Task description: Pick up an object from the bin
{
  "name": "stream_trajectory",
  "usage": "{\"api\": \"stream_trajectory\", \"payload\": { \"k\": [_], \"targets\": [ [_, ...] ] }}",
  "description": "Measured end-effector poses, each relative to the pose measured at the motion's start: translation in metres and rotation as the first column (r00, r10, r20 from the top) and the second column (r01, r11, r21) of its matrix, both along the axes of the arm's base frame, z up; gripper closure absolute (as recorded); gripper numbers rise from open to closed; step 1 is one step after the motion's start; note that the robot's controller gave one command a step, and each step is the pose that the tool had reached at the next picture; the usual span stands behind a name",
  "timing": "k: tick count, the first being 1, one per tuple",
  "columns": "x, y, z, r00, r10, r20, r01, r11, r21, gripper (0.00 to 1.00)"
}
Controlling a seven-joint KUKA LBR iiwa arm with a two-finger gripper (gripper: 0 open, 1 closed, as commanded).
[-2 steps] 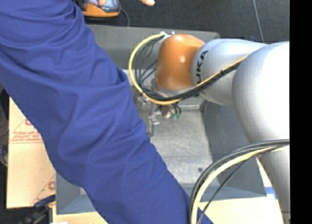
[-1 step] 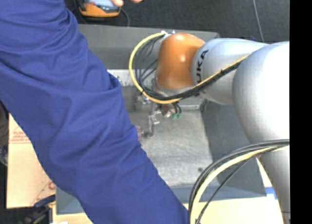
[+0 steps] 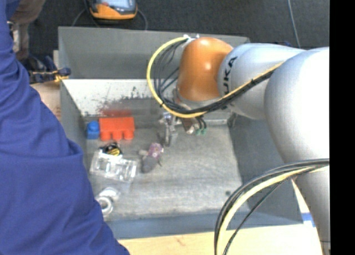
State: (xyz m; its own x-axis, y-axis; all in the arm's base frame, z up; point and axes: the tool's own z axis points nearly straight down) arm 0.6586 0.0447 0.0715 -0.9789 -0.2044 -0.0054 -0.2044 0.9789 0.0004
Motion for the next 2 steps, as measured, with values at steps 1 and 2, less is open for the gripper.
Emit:
{"api": "stream_trajectory", "payload": {
  "k": [1,2],
  "targets": [
    [0.002,-0.001,0.019,1.000,-0.003,0.005,0.003,1.000,0.001,1.00],
    [0.005,-0.001,0.066,1.000,-0.007,0.007,0.007,1.000,0.000,1.00]
  ]
}}
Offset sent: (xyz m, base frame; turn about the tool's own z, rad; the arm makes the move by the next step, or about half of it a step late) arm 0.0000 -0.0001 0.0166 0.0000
